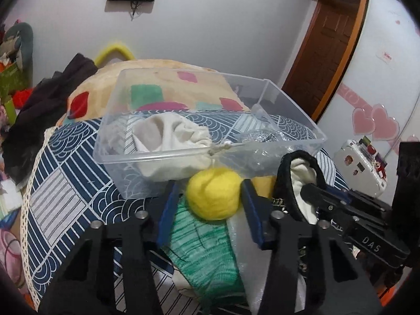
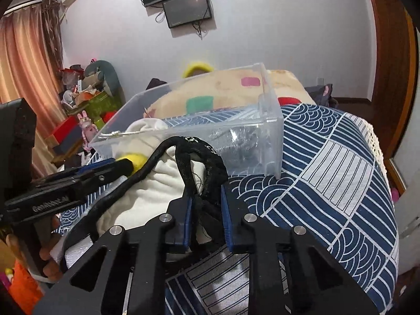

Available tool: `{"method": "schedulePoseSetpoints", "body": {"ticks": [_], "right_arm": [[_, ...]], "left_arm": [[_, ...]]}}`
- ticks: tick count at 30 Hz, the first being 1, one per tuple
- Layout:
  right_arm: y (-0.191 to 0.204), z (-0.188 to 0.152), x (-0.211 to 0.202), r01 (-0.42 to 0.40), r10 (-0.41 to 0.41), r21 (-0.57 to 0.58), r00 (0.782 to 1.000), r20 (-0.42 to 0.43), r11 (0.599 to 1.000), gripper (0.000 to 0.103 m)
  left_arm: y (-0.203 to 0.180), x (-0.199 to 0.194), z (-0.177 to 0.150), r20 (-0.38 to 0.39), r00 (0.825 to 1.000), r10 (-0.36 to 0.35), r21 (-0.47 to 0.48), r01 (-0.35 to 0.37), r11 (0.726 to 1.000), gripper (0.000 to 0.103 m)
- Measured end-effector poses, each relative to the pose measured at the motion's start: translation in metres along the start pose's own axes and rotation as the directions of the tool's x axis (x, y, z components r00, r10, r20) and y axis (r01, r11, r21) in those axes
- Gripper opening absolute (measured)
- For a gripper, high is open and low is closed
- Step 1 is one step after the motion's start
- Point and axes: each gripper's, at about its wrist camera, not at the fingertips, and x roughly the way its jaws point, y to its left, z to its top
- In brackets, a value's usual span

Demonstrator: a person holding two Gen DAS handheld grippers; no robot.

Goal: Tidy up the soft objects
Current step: 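Grasp the yellow ball with the left tool while the right grasps the black eye mask, then place the yellow ball in the box with the left tool while the right places the eye mask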

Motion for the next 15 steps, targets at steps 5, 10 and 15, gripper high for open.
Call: {"method": "schedulePoseSetpoints", "body": {"ticks": [5, 10, 15], "right_arm": [[0.005, 0.006, -0.010, 0.006, -0.005, -0.019, 0.999, 0.040, 1.000, 0.016], [0.005, 0.011, -0.021, 0.020, -0.019, -0.019, 0.997, 0.081, 1.000, 0.016], [0.004, 0.017, -0.030, 0.031, -0.030, -0.010, 0.993, 0.113, 0.999, 0.016]], "left_arm": [[-0.008, -0.004, -0.002, 0.014, 0.999, 0.029, 0.038, -0.030, 0.999, 0.035], [-0.009, -0.017, -0.006, 0.030, 0.998, 0.050, 0.043, -0.051, 0.998, 0.033], [-0.007, -0.036, -0.009, 0.063, 0.996, 0.062, 0.036, -0.064, 0.997, 0.032]]}}
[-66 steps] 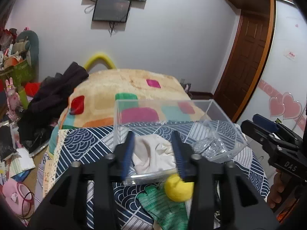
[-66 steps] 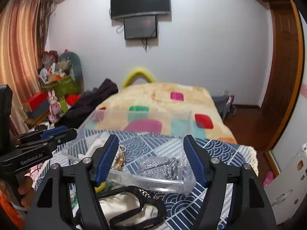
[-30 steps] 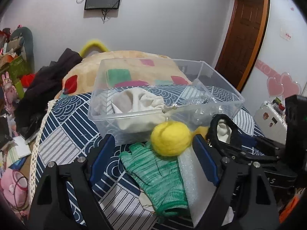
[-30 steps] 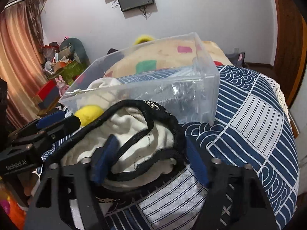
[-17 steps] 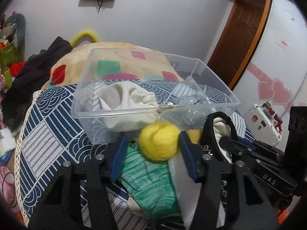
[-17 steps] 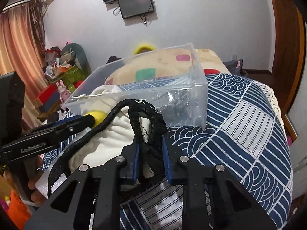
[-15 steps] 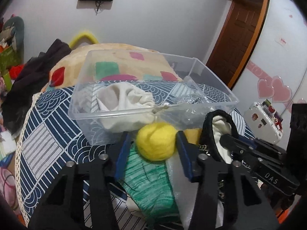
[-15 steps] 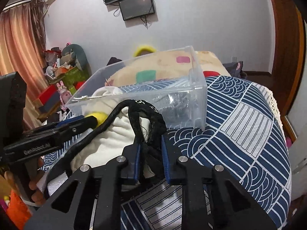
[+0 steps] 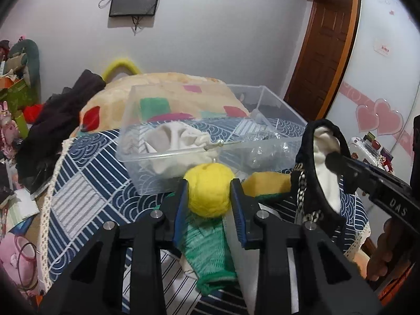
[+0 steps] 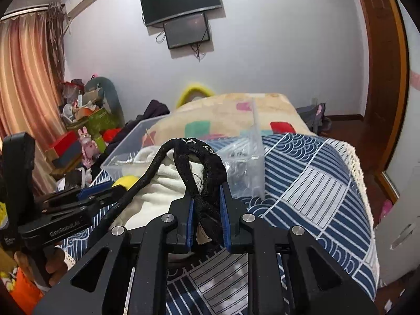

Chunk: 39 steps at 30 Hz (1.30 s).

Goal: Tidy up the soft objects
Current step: 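Place the yellow ball in the box with the left tool while the right places the eye mask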

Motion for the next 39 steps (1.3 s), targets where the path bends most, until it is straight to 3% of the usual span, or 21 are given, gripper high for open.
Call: {"method": "schedulePoseSetpoints", "body": {"ticks": [13, 24, 30, 39], "right_arm": [[0.005, 0.033, -0.024, 0.050, -0.047, -0.025, 0.991, 0.128, 0.998, 0.016], [0.024, 0.071, -0.018, 0.096, -0.076, -0.074, 0.969, 0.235, 0.993, 0.016], [0.026, 0.077, 0.006, 0.119, -0.101, -0.074, 0.971, 0.217, 0.990, 0.016], [0.018, 0.071, 0.056, 0.114, -0.108, -0.069, 0.990, 0.086, 0.991, 0.016]], "left_arm": [[0.004, -0.055, 0.020, 0.147, 0.988, 0.036, -0.003, -0.036, 0.999, 0.031], [0.020, -0.041, 0.051, 0.191, 0.978, 0.081, -0.025, -0.078, 0.997, 0.031], [0.027, -0.024, 0.062, 0.186, 0.978, 0.096, -0.028, -0.092, 0.995, 0.031], [0.034, 0.025, 0.064, 0.099, 0.989, 0.113, -0.001, -0.113, 0.994, 0.031]]}}
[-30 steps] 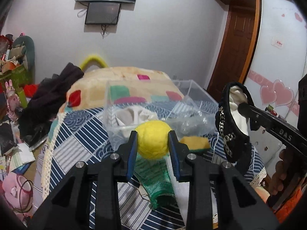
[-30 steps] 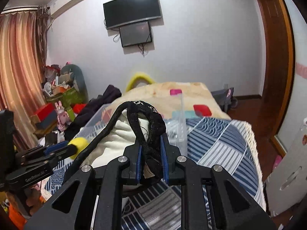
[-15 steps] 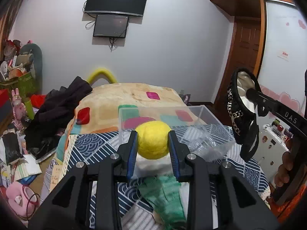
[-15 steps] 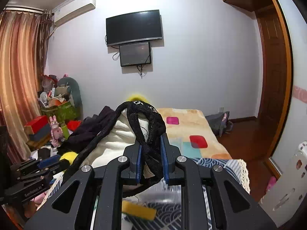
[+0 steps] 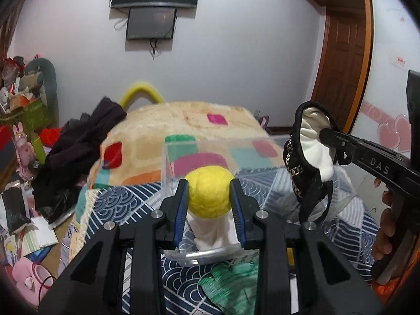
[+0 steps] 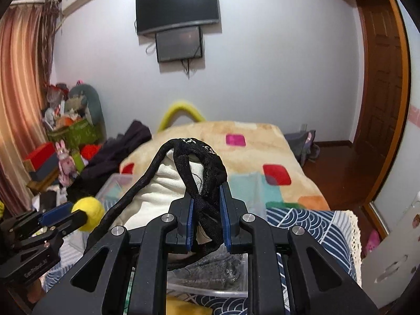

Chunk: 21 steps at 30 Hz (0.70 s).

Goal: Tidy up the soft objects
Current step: 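Place the yellow ball in the box with the left tool while the right places the eye mask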

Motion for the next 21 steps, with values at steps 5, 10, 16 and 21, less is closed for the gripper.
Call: {"method": "schedulePoseSetpoints", "body": {"ticks": [5, 10, 16, 21], "right_arm": [[0.006, -0.010, 0.018, 0.001, -0.006, -0.056, 0.997, -0.079, 0.998, 0.016], [0.009, -0.017, 0.030, 0.008, -0.024, -0.112, 0.990, -0.141, 0.994, 0.016], [0.006, -0.019, 0.032, 0.002, -0.027, -0.143, 0.984, -0.175, 0.990, 0.025], [0.004, -0.018, 0.020, -0.006, -0.016, -0.135, 0.987, -0.162, 0.991, 0.038]], "left_arm": [[0.002, 0.024, -0.010, -0.060, 0.998, 0.000, -0.004, 0.000, 1.000, 0.031], [0.002, 0.030, -0.014, -0.078, 0.997, -0.003, -0.011, 0.002, 1.000, 0.032], [0.007, 0.028, -0.013, -0.091, 0.996, -0.023, -0.038, 0.020, 0.999, 0.035], [0.005, 0.017, -0.011, -0.084, 0.996, -0.032, -0.032, 0.030, 0.999, 0.037]]}}
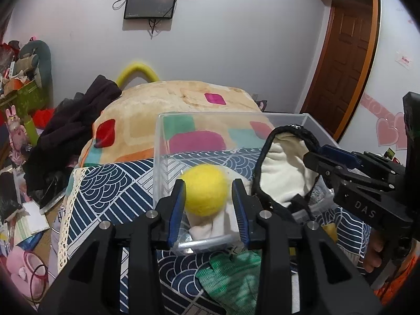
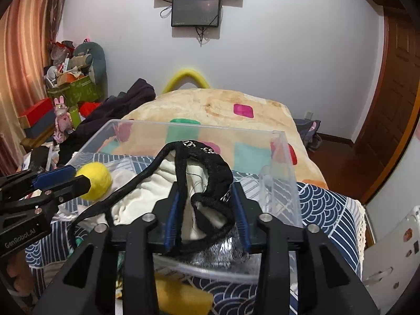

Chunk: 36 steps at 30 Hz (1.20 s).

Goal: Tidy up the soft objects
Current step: 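Place the yellow ball in the box with the left tool while the right places the eye mask, then grasp the green glove with the left tool while the right grasps the white foam block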

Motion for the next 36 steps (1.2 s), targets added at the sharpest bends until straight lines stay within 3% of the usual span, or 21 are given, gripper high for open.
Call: {"method": "schedulePoseSetpoints", "body": {"ticks": [12, 17, 25, 27, 29, 36], "right_arm": [[0.002, 0.004, -0.048, -0.031, 0.029, 0.015, 0.993, 0.114, 0.999, 0.069], [0.006, -0.004, -0.059, -0.035, 0.033, 0.013, 0.990, 0.137, 0.999, 0.075], [0.017, -0.031, -0.060, -0.096, 0.090, 0.061, 0.993, 0.081, 0.994, 0.087], [0.023, -0.038, -0.057, -0.119, 0.115, 0.071, 0.992, 0.055, 0.990, 0.098], [0.028, -0.044, -0.053, -0.144, 0.142, 0.087, 0.989, 0.030, 0.986, 0.102], [0.051, -0.065, -0.032, -0.209, 0.218, 0.100, 0.973, -0.082, 0.973, 0.102]], "left_arm": [[-0.010, -0.062, 0.001, 0.106, 0.994, 0.000, 0.025, -0.003, 1.000, 0.069], [-0.014, -0.077, -0.008, 0.120, 0.993, 0.017, 0.038, -0.022, 0.999, 0.079], [-0.008, -0.074, -0.046, 0.047, 0.997, 0.063, 0.056, -0.065, 0.996, 0.084], [-0.003, -0.074, -0.056, 0.031, 0.997, 0.077, 0.056, -0.078, 0.995, 0.084], [0.004, -0.076, -0.065, 0.019, 0.996, 0.091, 0.053, -0.092, 0.994, 0.084], [0.019, -0.075, -0.082, -0.033, 0.995, 0.092, 0.011, -0.091, 0.996, 0.084]]}}
